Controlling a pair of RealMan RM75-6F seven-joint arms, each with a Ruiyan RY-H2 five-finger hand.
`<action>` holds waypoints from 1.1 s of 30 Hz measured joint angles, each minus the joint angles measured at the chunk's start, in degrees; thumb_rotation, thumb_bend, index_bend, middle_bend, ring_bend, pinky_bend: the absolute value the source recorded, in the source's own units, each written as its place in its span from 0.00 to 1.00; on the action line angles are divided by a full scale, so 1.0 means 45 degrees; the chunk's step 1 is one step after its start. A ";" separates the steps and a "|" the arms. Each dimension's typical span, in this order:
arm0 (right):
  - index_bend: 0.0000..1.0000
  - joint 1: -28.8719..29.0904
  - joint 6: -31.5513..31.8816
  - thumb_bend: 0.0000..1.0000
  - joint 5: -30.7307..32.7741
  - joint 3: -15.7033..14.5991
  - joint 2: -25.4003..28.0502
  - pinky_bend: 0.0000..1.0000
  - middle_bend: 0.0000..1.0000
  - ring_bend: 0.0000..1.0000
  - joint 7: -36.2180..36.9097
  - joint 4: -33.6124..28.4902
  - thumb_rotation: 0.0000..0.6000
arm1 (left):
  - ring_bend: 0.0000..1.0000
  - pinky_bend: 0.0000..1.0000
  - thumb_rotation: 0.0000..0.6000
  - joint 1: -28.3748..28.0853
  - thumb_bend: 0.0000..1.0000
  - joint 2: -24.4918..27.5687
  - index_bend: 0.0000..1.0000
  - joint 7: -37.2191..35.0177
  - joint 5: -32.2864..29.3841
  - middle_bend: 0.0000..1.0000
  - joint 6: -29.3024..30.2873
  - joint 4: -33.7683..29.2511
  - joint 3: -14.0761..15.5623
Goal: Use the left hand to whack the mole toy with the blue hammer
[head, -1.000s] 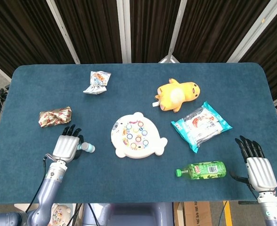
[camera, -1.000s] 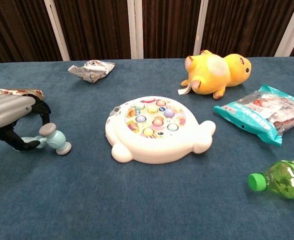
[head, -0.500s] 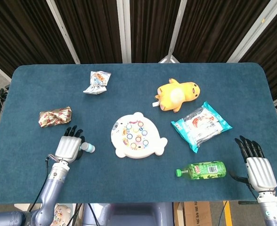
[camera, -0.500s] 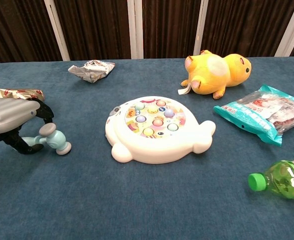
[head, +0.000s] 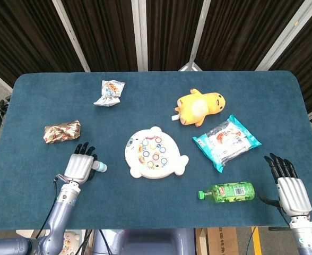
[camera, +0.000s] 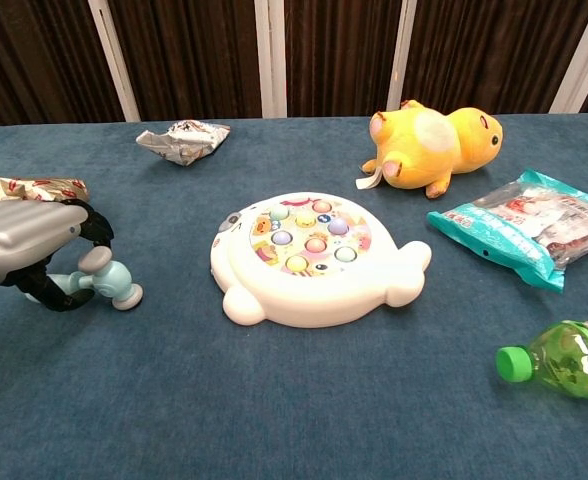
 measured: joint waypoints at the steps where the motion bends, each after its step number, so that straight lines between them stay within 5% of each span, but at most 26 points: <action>1: 0.00 0.0001 -0.0003 0.19 0.0000 -0.0001 0.0000 0.00 0.00 0.00 0.0002 -0.0003 1.00 | 0.00 0.10 1.00 -0.0009 0.39 -0.0010 0.48 0.0004 -0.0014 0.17 0.0006 0.0008 0.0006; 19: 0.00 0.0012 -0.0081 0.19 0.0073 -0.0004 0.0024 0.00 0.00 0.00 0.0035 -0.0077 1.00 | 0.02 0.11 1.00 -0.0094 0.44 -0.0214 0.49 -0.0122 -0.0229 0.18 0.0095 0.0314 0.0144; 33: 0.00 0.0018 -0.0117 0.19 0.0117 -0.0003 0.0032 0.00 0.00 0.00 0.0025 -0.0108 1.00 | 0.28 0.43 1.00 0.0006 0.64 -0.0389 0.60 -0.0704 0.0610 0.41 0.0356 0.0733 0.0300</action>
